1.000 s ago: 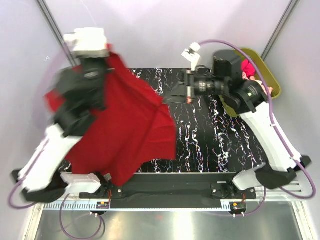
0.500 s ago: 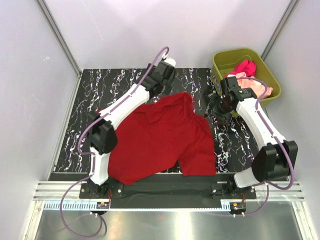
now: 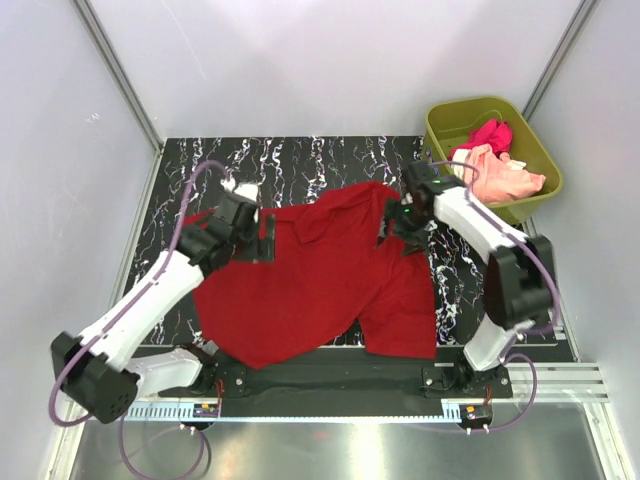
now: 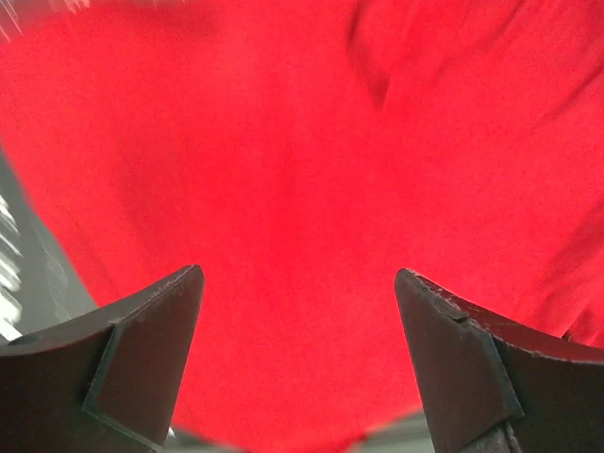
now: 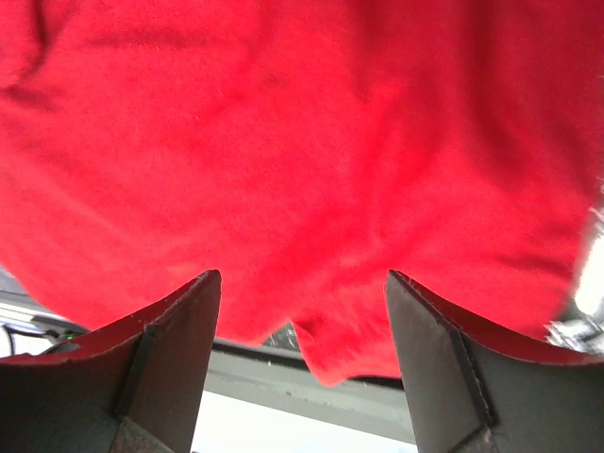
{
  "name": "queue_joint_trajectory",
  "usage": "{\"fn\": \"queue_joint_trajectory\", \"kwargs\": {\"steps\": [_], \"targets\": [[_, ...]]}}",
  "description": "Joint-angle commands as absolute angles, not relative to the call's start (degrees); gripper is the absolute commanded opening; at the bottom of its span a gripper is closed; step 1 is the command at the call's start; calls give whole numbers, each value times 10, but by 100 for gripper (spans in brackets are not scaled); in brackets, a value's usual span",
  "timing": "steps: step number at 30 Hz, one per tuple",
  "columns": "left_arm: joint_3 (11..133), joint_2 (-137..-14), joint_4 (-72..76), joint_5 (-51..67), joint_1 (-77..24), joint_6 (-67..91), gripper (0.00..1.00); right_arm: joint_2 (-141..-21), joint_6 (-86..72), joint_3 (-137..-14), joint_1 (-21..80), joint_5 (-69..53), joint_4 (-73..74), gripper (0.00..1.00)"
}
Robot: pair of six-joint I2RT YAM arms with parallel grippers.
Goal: Fold and stack the t-shirts
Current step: Flatten the tshirt out
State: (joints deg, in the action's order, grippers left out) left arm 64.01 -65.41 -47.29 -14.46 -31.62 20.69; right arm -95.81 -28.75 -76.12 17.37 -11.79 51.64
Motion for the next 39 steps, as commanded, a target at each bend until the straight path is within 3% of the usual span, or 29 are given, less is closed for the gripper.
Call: {"fn": "queue_joint_trajectory", "kwargs": {"steps": [1, 6, 14, 25, 29, 33, 35, 39], "targets": [[571, -678, -493, -63, -275, 318, 89, -1018, -301, -817, 215, -132, 481, 77], [560, -757, -499, -37, -194, 362, 89, -1090, -305, -846, 231, -66, 501, 79], [606, -924, -465, -50, -170, 387, 94, -1117, -279, -809, 227, -21, 469, 81], [830, -1205, -468, -17, -134, 379, 93, -1109, -251, -810, 182, -7, 487, 82], [1038, -1302, -514, 5, -134, 338, 90, -1051, -232, -816, 181, 15, 511, 83], [1093, -1255, -582, -107, -150, 314, 91, -1012, -224, -812, 178, 26, 534, 86], [1047, -1194, -573, -193, -157, 309, 98, -991, -225, -800, 177, 15, 537, 88], [882, -1005, -544, -231, -159, 291, 99, -963, -225, -742, 177, -32, 534, 86]]}}
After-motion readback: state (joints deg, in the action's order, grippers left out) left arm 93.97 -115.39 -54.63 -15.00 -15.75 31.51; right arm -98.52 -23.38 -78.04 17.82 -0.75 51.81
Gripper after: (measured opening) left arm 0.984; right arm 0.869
